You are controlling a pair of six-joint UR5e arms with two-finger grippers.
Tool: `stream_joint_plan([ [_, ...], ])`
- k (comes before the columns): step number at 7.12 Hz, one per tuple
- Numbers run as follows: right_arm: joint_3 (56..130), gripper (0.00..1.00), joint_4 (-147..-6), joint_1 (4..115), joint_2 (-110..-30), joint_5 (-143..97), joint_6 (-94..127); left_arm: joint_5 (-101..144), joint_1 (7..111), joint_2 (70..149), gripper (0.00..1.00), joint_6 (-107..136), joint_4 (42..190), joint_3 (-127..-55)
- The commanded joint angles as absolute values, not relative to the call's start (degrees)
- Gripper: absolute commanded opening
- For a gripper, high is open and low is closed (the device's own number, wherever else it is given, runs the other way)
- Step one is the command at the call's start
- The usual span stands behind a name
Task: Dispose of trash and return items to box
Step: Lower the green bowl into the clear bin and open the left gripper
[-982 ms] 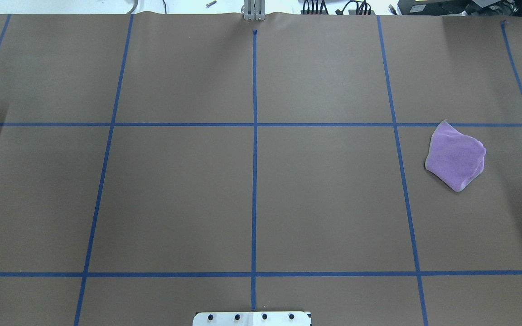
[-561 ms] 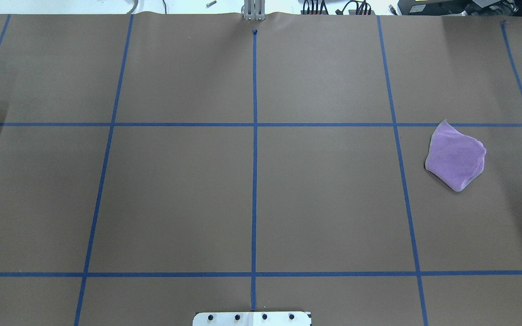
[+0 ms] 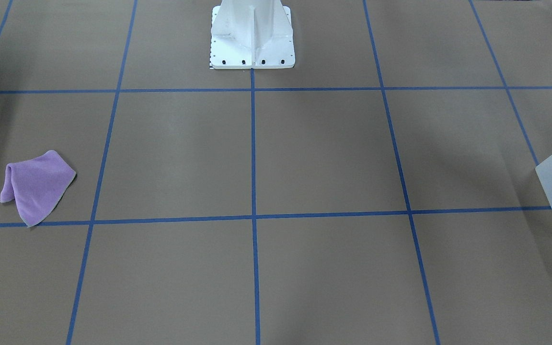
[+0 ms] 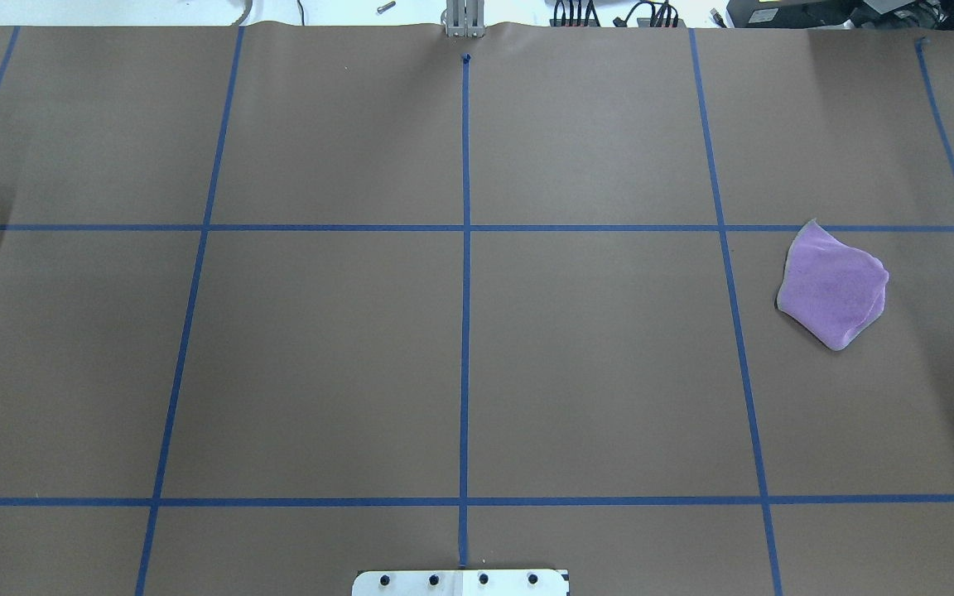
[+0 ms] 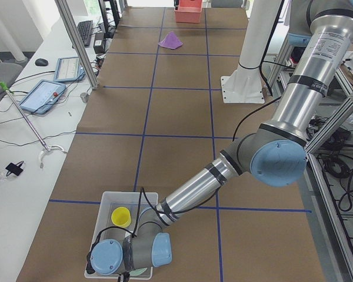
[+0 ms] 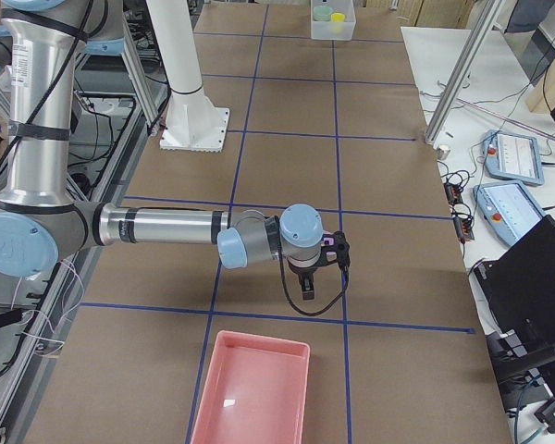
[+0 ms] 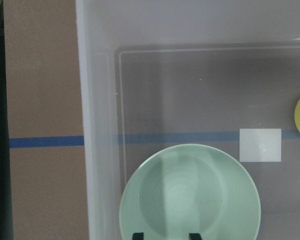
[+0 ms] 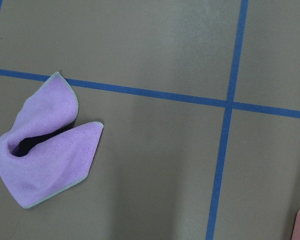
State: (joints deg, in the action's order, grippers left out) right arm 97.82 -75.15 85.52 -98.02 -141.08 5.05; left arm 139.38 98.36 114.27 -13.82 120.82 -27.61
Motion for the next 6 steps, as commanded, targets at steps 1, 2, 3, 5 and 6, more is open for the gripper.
stream_joint_plan([
  [1,98.1,1.00,-75.1,85.5,-98.2,-141.2,5.2,145.0,98.5,115.0,0.68,-9.2,119.9,-32.7],
  [2,98.4,1.00,-75.0,85.5,-98.2,-141.2,5.3,145.1,98.6,113.3,0.70,-1.6,119.8,-41.2],
  [3,99.1,1.00,-74.9,85.5,-98.2,-141.2,7.6,145.0,97.7,111.1,0.71,5.8,118.5,-50.1],
  [5,99.7,1.00,-71.3,83.2,-99.7,-141.2,12.0,144.1,87.5,106.5,0.74,18.8,107.7,-73.3],
  [6,99.7,1.00,-68.3,80.7,-100.3,-140.5,16.2,140.7,83.6,103.3,0.74,24.1,101.2,-84.6],
])
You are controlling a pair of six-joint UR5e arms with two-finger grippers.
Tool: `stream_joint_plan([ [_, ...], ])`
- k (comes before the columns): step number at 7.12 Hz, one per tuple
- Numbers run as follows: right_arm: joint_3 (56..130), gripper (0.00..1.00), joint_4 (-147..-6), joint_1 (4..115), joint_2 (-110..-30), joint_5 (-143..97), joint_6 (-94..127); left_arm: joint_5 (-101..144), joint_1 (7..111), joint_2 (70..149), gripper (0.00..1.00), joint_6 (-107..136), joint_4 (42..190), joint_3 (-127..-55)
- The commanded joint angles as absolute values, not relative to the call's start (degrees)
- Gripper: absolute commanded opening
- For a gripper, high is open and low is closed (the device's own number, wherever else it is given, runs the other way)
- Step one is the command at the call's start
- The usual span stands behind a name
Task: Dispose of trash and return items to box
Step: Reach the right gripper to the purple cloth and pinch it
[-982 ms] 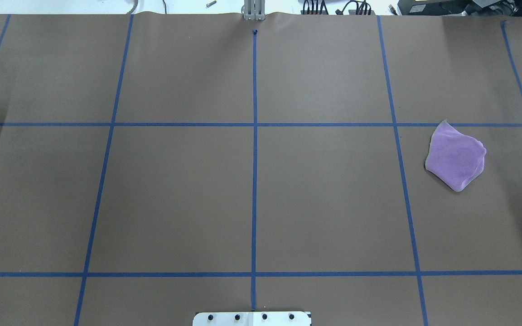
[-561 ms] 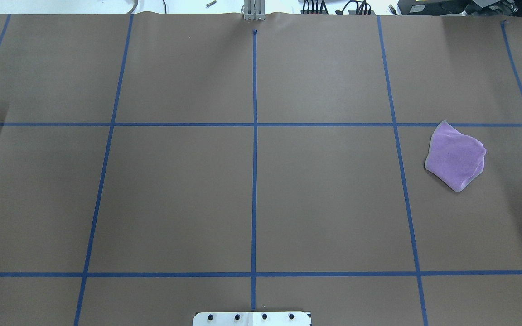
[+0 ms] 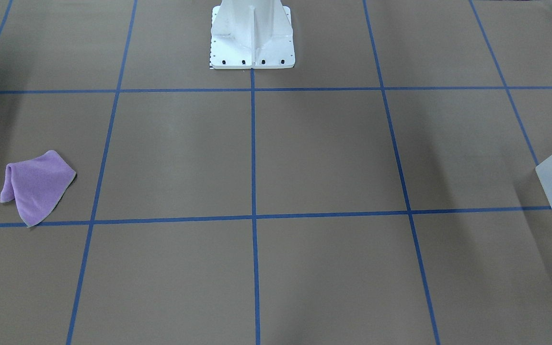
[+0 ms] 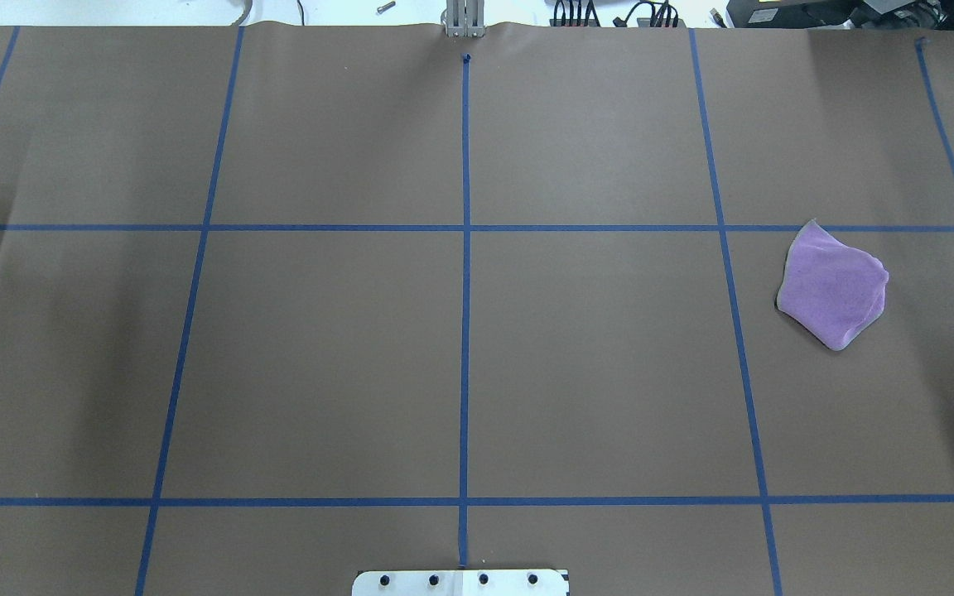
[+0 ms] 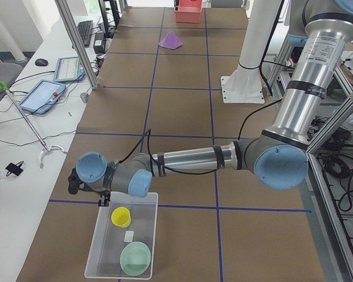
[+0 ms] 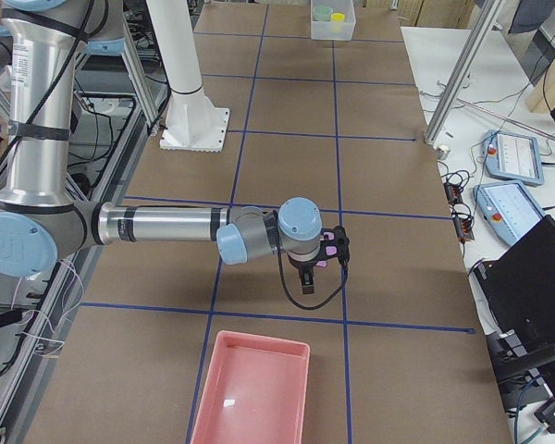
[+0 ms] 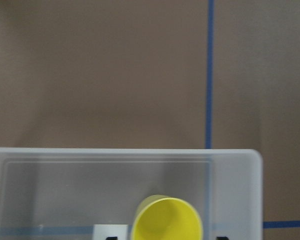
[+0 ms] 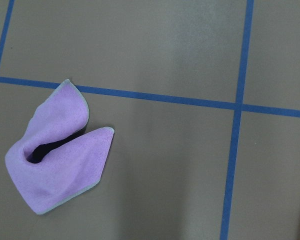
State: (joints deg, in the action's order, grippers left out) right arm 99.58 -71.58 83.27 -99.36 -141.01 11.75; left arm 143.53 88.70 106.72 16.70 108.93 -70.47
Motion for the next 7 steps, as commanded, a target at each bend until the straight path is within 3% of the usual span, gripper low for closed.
stream_joint_plan([
  [1,99.7,1.00,-66.3,77.9,-100.4,-139.2,21.5,139.3,80.3,102.0,0.75,28.2,94.3,-93.6],
  [3,99.5,1.00,-58.7,71.0,-99.8,-134.1,26.8,138.1,77.3,98.2,0.76,34.3,91.7,-103.0],
  [7,98.0,1.00,-57.6,60.2,-91.0,-128.1,26.0,137.3,77.0,97.1,0.76,34.3,91.7,-104.4],
])
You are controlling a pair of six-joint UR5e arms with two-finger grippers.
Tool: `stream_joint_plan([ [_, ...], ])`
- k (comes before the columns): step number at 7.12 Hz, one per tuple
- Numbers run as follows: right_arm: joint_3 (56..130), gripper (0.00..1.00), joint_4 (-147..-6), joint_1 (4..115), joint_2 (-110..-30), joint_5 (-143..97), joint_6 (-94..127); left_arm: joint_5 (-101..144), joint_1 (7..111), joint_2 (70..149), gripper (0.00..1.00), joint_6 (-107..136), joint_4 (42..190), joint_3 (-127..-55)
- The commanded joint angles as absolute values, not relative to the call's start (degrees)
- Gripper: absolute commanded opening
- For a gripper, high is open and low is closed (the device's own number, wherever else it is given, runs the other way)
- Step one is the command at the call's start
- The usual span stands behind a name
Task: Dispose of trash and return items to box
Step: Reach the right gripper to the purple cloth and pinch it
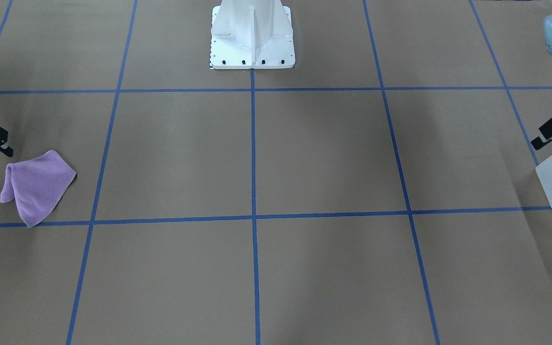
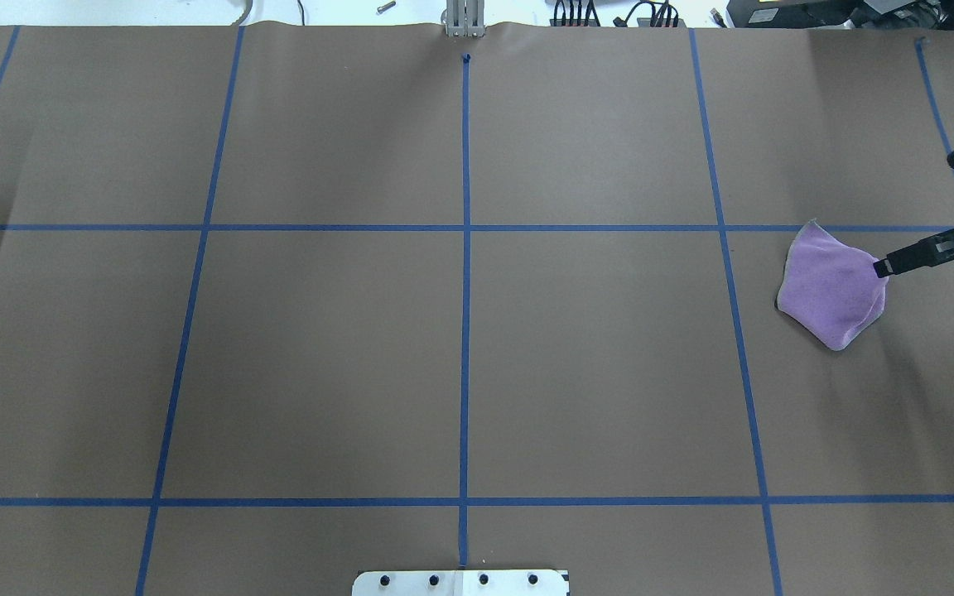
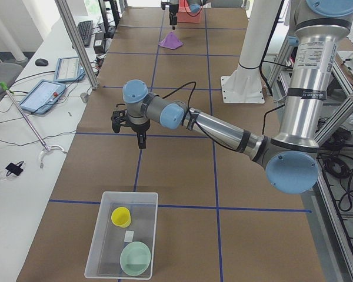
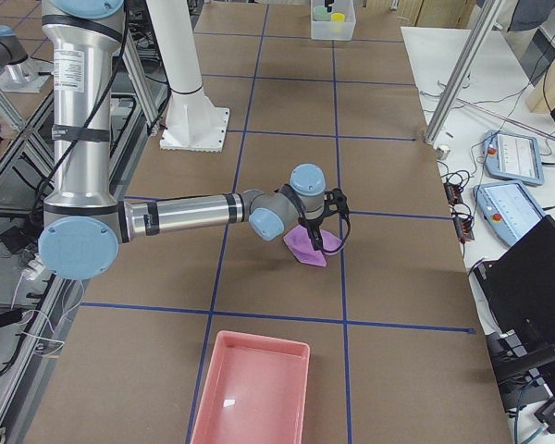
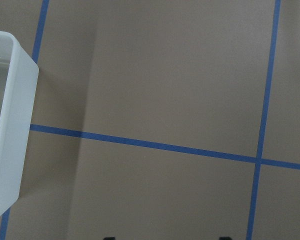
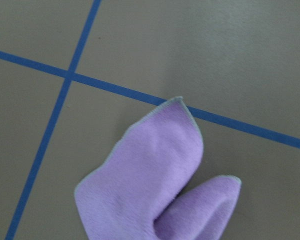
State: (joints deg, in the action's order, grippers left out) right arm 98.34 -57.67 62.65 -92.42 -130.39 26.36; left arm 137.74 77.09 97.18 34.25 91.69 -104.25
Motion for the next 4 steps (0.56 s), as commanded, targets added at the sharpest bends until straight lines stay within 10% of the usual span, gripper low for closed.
stream_joint_plan([
  [1,97.9,1.00,-57.7,59.0,-91.5,-125.5,25.2,137.3,76.9,97.1,0.76,34.4,91.7,-104.4],
  [2,97.1,0.95,-57.6,58.9,-91.8,-124.8,22.5,137.3,76.9,97.1,0.76,34.4,91.7,-104.4],
  [3,96.5,0.66,-57.6,58.9,-91.8,-124.7,21.9,137.3,76.9,97.1,0.76,34.4,91.7,-104.4],
  [4,96.8,0.01,-57.6,59.1,-91.8,-125.7,21.8,137.3,76.9,97.1,0.76,34.4,91.7,-104.4],
])
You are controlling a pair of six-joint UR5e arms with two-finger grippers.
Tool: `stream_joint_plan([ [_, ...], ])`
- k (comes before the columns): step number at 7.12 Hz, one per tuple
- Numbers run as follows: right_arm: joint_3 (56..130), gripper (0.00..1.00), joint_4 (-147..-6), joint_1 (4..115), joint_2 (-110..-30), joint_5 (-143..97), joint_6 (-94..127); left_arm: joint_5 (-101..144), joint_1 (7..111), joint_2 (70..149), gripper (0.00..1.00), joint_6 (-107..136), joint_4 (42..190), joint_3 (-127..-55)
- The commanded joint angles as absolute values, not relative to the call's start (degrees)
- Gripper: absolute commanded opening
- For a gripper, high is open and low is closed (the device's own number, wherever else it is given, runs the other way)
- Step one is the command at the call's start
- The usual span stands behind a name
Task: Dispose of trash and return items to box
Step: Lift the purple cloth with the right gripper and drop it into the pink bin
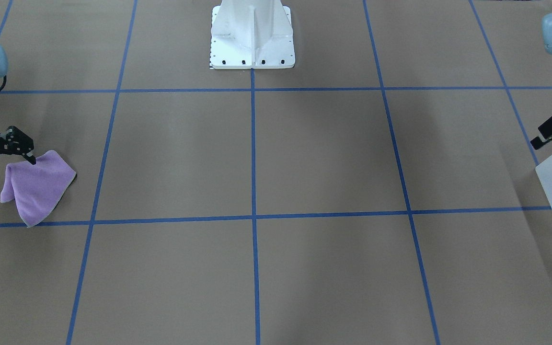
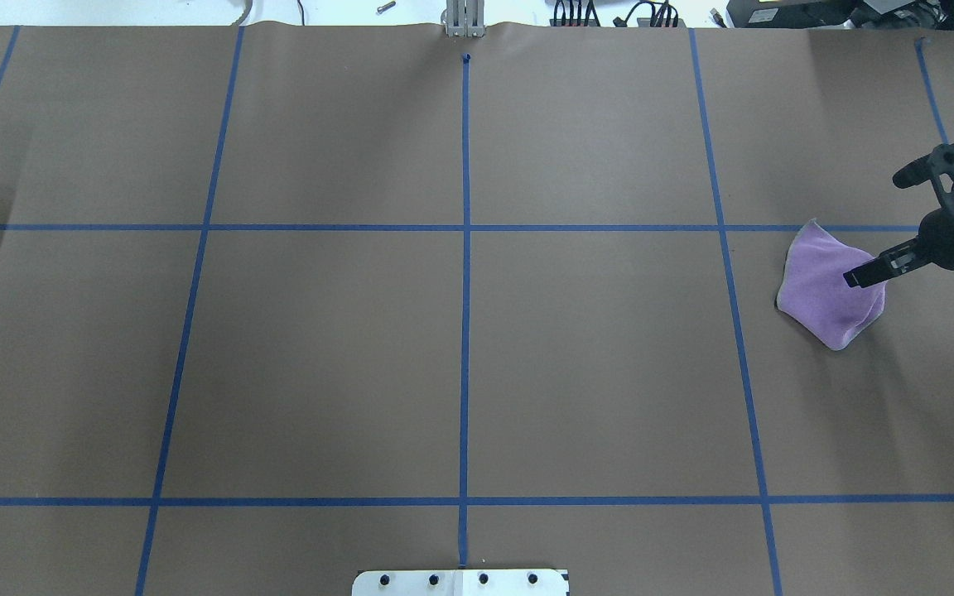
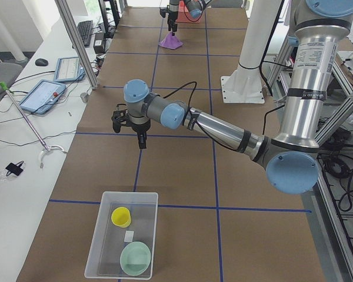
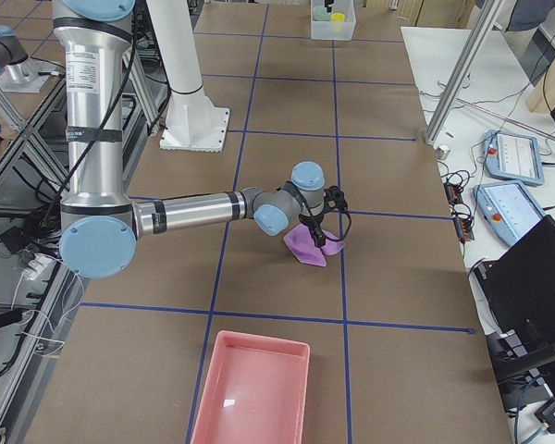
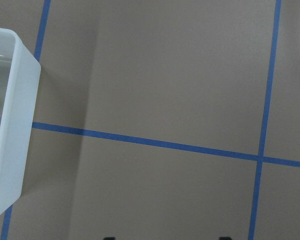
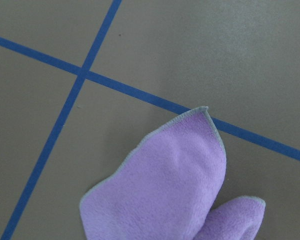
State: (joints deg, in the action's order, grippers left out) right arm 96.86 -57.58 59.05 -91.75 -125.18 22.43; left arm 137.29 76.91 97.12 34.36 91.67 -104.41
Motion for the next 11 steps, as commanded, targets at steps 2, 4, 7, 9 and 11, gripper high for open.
stream_joint_plan([
  [2,96.9,0.00,-57.7,59.1,-91.8,-126.3,21.7,137.2,76.9,97.0,0.76,34.2,91.7,-104.3],
  [4,97.0,0.00,-58.4,64.3,-91.8,-130.6,18.8,137.3,76.9,96.9,0.76,34.2,91.8,-104.3],
  [7,97.6,0.00,-63.9,82.7,-98.3,-139.5,-1.8,137.3,76.9,96.9,0.76,34.0,91.8,-104.2],
  [9,97.7,0.00,-74.7,94.9,-100.4,-139.9,-19.0,137.3,76.9,96.5,0.76,33.8,91.9,-104.2],
  [11,97.7,0.00,-91.4,105.3,-98.4,-136.7,-37.0,137.3,76.9,96.5,0.76,33.8,92.0,-104.2],
])
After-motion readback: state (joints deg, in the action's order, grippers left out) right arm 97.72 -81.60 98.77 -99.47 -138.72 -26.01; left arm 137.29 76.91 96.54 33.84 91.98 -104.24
